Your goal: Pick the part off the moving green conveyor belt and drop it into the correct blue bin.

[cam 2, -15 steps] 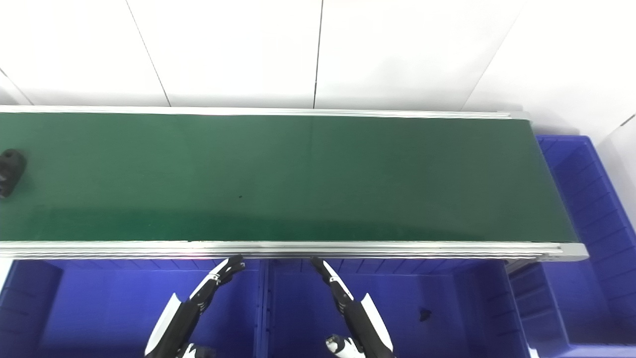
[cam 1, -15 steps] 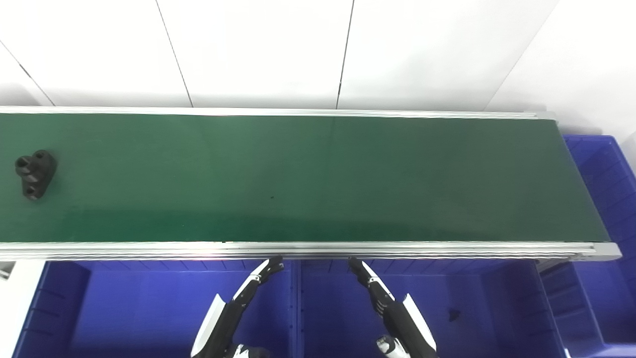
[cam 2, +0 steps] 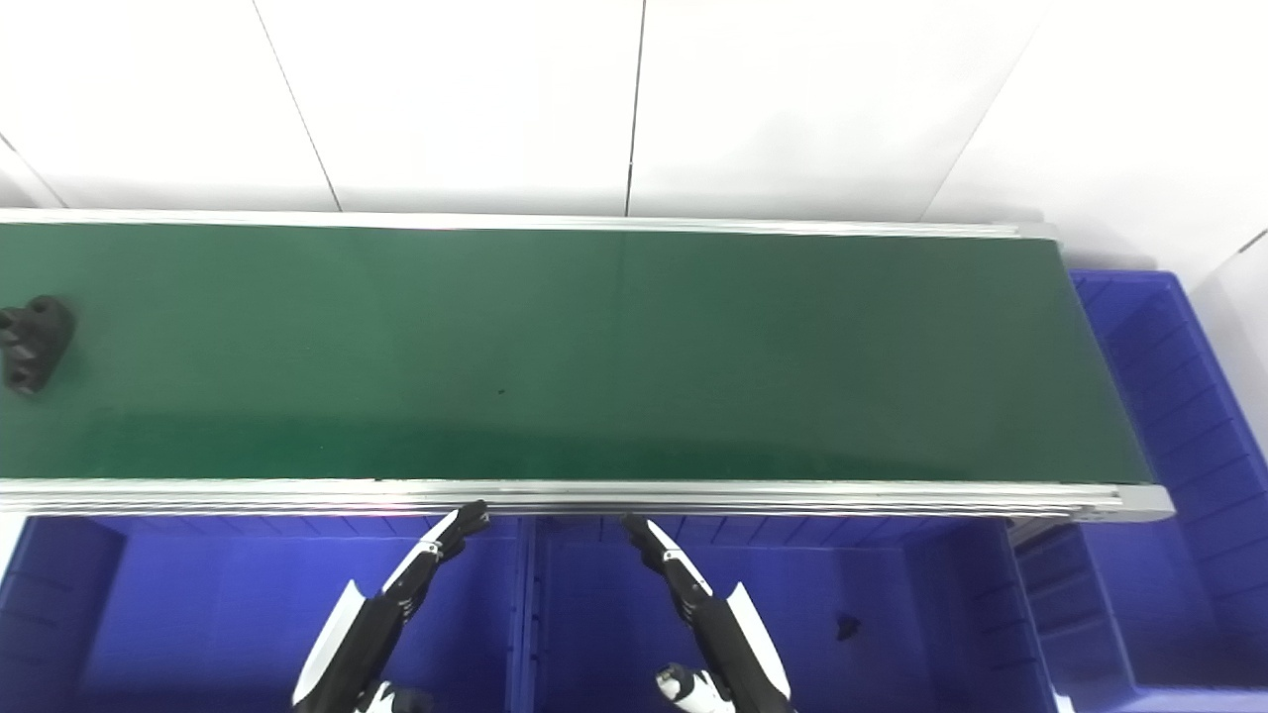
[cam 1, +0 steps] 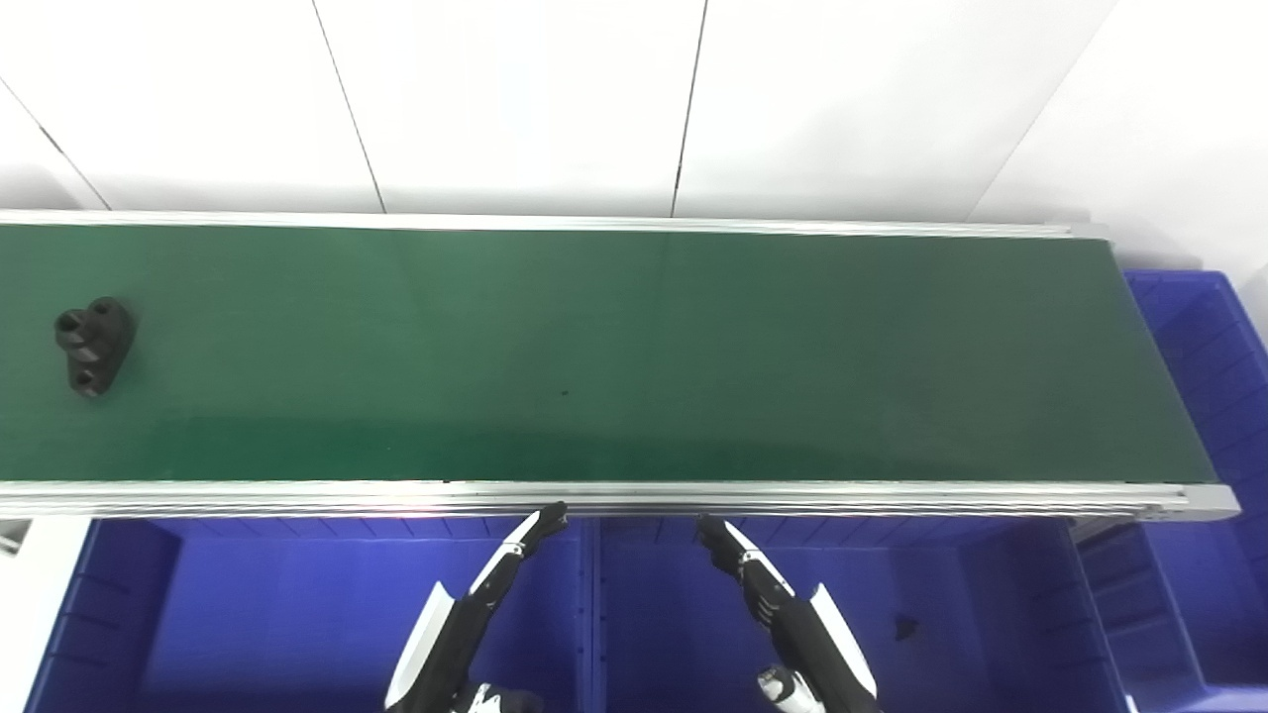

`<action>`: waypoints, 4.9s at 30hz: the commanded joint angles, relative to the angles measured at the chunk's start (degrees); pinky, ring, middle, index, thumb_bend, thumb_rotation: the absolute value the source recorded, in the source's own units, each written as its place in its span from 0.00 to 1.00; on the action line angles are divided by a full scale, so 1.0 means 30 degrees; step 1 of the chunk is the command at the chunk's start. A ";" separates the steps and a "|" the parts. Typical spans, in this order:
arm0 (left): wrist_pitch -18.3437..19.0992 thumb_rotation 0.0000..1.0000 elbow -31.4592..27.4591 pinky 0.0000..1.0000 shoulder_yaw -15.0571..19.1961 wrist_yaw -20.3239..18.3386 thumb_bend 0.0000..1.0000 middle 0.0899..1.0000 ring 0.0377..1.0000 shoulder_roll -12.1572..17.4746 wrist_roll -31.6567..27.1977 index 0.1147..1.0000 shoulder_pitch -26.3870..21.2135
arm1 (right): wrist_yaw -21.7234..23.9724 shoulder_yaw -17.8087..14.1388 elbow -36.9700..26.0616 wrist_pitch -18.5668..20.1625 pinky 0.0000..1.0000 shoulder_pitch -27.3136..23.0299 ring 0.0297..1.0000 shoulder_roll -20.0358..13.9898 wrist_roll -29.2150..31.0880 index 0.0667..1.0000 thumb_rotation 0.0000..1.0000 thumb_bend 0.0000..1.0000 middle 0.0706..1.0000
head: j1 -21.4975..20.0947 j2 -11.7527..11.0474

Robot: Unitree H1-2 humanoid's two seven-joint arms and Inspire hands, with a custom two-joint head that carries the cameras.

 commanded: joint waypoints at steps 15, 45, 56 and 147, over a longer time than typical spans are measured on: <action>0.0052 1.00 -0.1470 0.91 0.0843 -0.1263 1.00 0.90 0.94 -0.0311 -0.0054 0.91 0.0379 | 0.1018 -0.0683 -0.1052 -0.1016 0.92 0.0102 0.94 0.0519 -0.0081 0.93 0.98 1.00 0.93 | -0.0212 0.1057; 0.0522 1.00 -0.1916 0.92 0.1297 -0.2140 0.99 0.91 0.94 -0.0717 0.0139 0.91 0.0449 | 0.1907 -0.1309 -0.1182 -0.0846 0.92 0.0131 0.94 0.0881 0.0017 0.92 0.98 1.00 0.93 | -0.0034 0.1512; 0.0601 1.00 -0.2045 0.92 0.1338 -0.2210 1.00 0.91 0.94 -0.0785 0.0237 0.90 0.0671 | 0.1971 -0.1317 -0.1075 -0.0931 0.92 0.0268 0.94 0.0895 0.0141 0.93 0.97 1.00 0.93 | 0.0002 0.1328; -0.0726 0.95 0.6511 0.75 -0.5176 0.5919 0.99 0.82 0.81 0.0155 -0.0216 0.80 -0.4524 | 0.7890 -0.4887 -0.4159 -0.1039 0.95 -0.0315 0.94 0.0928 0.5164 0.97 0.90 1.00 0.93 | 0.5382 -0.7963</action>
